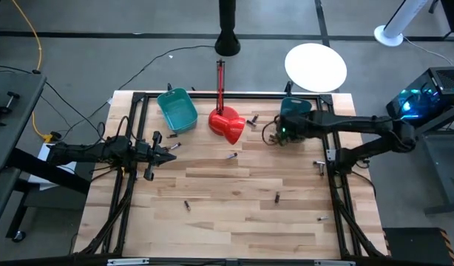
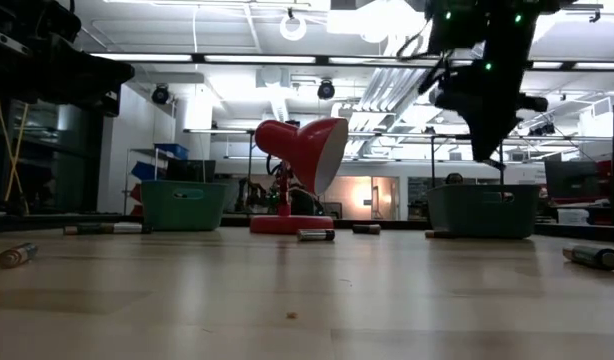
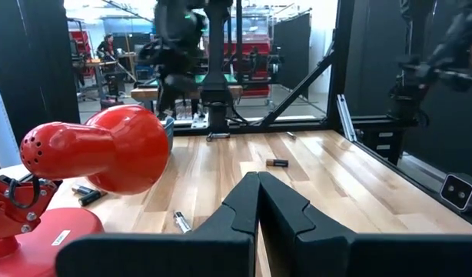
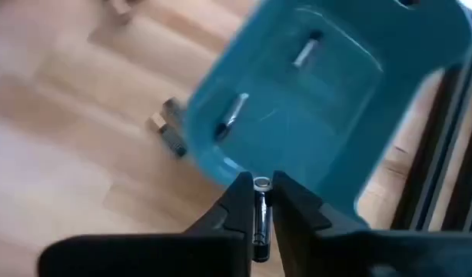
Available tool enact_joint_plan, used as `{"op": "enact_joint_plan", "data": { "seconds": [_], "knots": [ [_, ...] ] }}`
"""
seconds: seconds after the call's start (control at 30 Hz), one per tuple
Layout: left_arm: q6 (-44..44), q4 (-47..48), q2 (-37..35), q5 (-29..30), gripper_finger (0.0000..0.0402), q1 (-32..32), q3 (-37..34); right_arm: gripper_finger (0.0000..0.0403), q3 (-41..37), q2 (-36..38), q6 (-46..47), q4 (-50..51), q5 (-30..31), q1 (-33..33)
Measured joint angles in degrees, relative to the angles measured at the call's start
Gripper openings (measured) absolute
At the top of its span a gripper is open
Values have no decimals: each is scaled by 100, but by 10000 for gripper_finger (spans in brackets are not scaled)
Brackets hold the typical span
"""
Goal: Sort batteries
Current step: Put the silver battery into the blue bin
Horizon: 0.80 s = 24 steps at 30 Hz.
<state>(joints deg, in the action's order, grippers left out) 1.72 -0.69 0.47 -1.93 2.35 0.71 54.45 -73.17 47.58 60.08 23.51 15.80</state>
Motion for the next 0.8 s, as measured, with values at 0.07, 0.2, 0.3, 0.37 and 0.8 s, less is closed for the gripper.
{"op": "enact_joint_plan", "data": {
  "seconds": [0.07, 0.2, 0.3, 0.37, 0.8],
  "knots": [
    [-2, -2, 0, 2, 0, 0, 0, 67, -3, 0, -56, -57, 13, 304],
    [0, -2, 0, 0, 0, 0, 0, 136, 12, 29, -105, -98, -169, 656],
    [0, 1, 0, 2, 0, 0, 0, 183, 14, 93, -86, 160, -475, 643],
    [0, 0, 0, 2, 0, 0, 0, 205, 14, 155, 119, 558, -790, 476],
    [-1, 2, -1, 1, 0, 0, 0, 226, -856, 479, 402, 2069, -2108, -1337]
  ]
}}
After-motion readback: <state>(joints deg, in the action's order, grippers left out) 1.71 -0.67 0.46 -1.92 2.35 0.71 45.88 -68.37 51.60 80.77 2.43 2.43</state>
